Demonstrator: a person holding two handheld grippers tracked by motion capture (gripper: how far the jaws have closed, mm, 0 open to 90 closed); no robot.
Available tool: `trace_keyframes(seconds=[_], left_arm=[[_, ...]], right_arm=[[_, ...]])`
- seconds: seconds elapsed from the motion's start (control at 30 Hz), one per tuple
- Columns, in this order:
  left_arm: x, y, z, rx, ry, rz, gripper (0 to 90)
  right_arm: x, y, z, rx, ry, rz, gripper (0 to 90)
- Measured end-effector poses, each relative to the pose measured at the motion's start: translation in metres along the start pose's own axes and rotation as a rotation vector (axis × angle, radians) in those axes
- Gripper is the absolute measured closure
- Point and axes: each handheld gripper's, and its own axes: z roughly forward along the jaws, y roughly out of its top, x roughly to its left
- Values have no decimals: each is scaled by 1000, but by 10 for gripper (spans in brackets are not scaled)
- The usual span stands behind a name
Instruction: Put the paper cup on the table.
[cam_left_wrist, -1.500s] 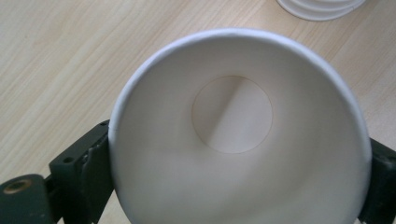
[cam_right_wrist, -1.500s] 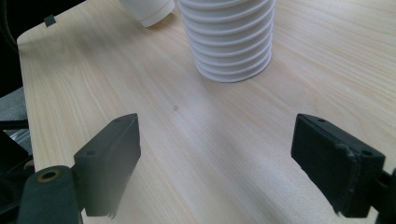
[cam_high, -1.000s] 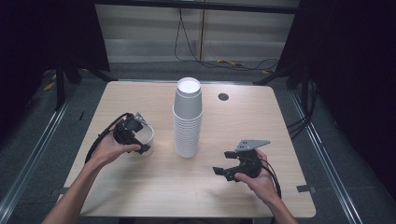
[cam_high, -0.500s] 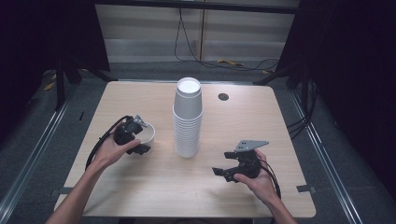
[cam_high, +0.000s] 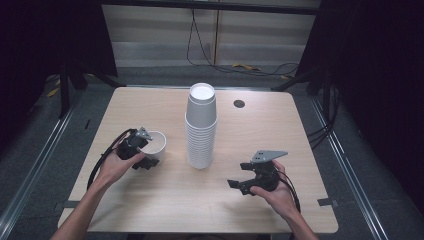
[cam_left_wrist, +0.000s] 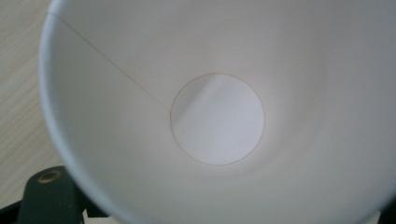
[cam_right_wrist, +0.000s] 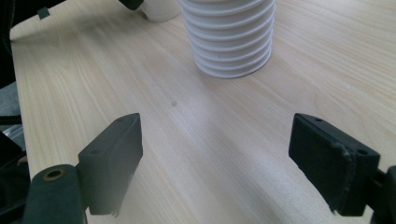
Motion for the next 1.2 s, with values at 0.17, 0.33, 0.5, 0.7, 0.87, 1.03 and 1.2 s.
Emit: trace_keyframes(seconds=[0.17, 0.33, 0.5, 0.7, 0.87, 1.03, 1.2], left_arm=[[1, -10, -6, -36, -14, -27, 159], [-2, -16, -10, -54, -3, -53, 160], [-8, -28, -20, -101, -5, -81, 158], [-23, -34, -30, -147, -11, -94, 158], [-35, -41, -35, -191, -13, -123, 159], [-47, -43, -36, -232, -22, -140, 160], [-62, -45, -35, -253, -73, -152, 159]], right_arm=[[-1, 0, 0, 2, 3, 6, 170], [-1, 0, 0, 0, -3, 3, 168], [-4, 0, -2, -10, -15, 13, 159], [-3, 0, -3, -15, -20, 14, 159], [-3, 0, -4, -19, -32, 11, 153], [-1, -1, -4, -23, -53, -2, 144], [-2, -1, -7, -39, -72, 5, 144]])
